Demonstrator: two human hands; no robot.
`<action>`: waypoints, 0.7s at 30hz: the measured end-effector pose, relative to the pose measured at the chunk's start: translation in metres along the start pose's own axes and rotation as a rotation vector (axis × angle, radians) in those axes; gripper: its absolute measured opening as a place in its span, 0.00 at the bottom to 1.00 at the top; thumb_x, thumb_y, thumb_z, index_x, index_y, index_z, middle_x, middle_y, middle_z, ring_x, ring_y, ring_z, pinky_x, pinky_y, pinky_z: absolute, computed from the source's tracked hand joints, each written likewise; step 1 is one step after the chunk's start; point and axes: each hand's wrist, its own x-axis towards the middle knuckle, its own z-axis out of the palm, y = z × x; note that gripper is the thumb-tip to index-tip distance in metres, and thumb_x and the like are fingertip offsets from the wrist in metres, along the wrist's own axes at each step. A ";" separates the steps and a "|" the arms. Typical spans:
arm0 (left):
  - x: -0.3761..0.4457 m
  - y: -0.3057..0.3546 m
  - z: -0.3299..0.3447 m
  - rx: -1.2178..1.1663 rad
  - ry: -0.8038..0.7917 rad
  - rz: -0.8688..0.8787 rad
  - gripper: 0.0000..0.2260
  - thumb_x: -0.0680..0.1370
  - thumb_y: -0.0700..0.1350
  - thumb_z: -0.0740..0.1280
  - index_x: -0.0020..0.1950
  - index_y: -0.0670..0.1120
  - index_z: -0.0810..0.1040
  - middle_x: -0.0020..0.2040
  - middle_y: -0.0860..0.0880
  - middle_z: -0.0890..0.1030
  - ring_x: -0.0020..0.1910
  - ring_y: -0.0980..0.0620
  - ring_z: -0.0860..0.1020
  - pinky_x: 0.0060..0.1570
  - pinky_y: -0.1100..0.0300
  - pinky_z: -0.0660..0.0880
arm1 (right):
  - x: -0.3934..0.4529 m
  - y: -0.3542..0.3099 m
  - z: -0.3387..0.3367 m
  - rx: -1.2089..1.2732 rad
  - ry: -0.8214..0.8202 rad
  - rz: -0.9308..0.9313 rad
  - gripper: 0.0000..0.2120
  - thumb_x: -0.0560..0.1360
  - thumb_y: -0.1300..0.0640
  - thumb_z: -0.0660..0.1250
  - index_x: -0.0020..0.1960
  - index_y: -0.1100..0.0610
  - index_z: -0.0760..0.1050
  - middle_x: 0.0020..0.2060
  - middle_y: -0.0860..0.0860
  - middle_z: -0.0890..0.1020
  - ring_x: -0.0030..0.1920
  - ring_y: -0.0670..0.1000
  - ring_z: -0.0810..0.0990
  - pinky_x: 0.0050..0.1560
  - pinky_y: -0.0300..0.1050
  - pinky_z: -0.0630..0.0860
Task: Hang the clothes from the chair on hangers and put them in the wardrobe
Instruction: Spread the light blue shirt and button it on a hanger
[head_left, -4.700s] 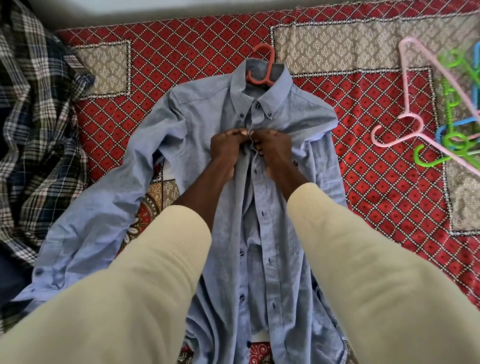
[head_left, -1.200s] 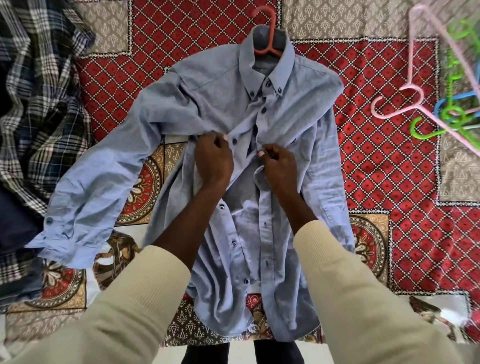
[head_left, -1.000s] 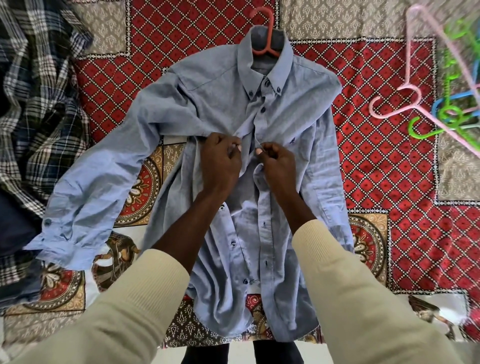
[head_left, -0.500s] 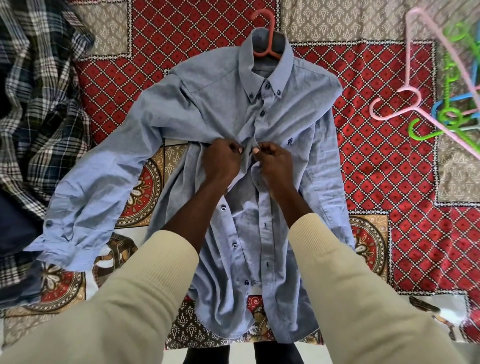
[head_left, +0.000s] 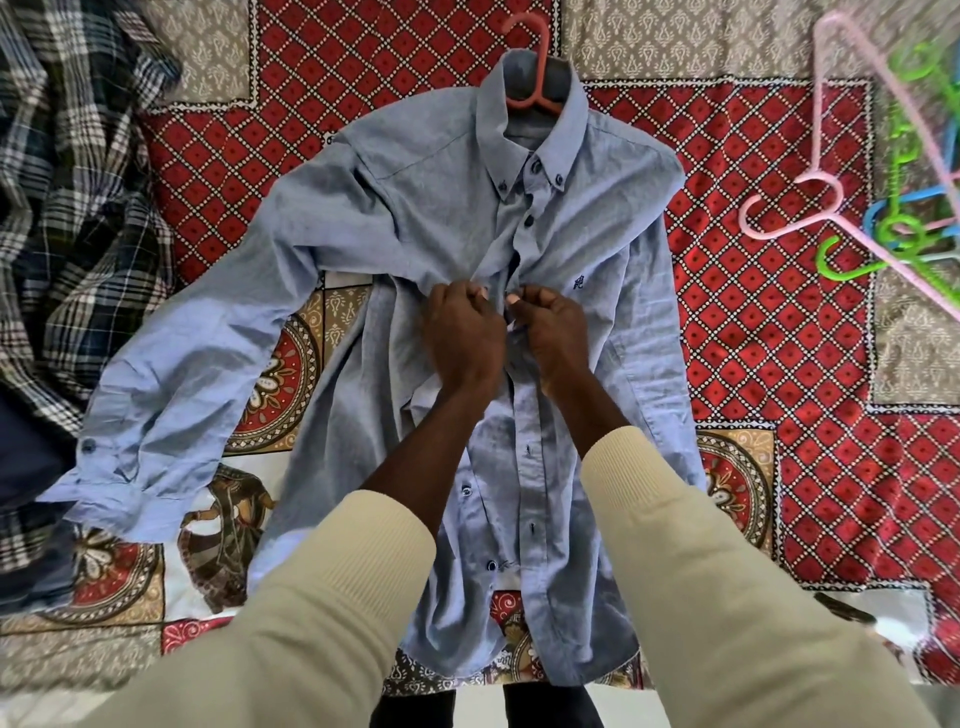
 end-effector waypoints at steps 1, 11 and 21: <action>0.000 0.000 0.002 -0.033 -0.021 0.026 0.05 0.77 0.39 0.65 0.47 0.42 0.81 0.47 0.44 0.80 0.47 0.45 0.77 0.53 0.48 0.74 | -0.001 0.000 0.001 -0.002 0.002 -0.005 0.06 0.74 0.62 0.70 0.39 0.55 0.81 0.33 0.52 0.82 0.36 0.51 0.78 0.40 0.46 0.75; 0.006 -0.003 0.004 -0.185 -0.191 -0.116 0.04 0.77 0.42 0.67 0.45 0.45 0.81 0.43 0.49 0.82 0.41 0.52 0.80 0.43 0.57 0.78 | -0.004 -0.004 0.002 0.069 0.004 0.033 0.04 0.74 0.63 0.70 0.41 0.58 0.82 0.32 0.51 0.82 0.33 0.47 0.78 0.37 0.42 0.75; 0.022 0.002 -0.008 -0.543 -0.434 -0.500 0.04 0.75 0.38 0.72 0.40 0.43 0.83 0.30 0.48 0.80 0.26 0.54 0.76 0.31 0.61 0.76 | 0.001 -0.009 -0.002 0.132 0.081 0.124 0.05 0.69 0.64 0.72 0.35 0.59 0.81 0.28 0.55 0.80 0.27 0.50 0.75 0.29 0.39 0.72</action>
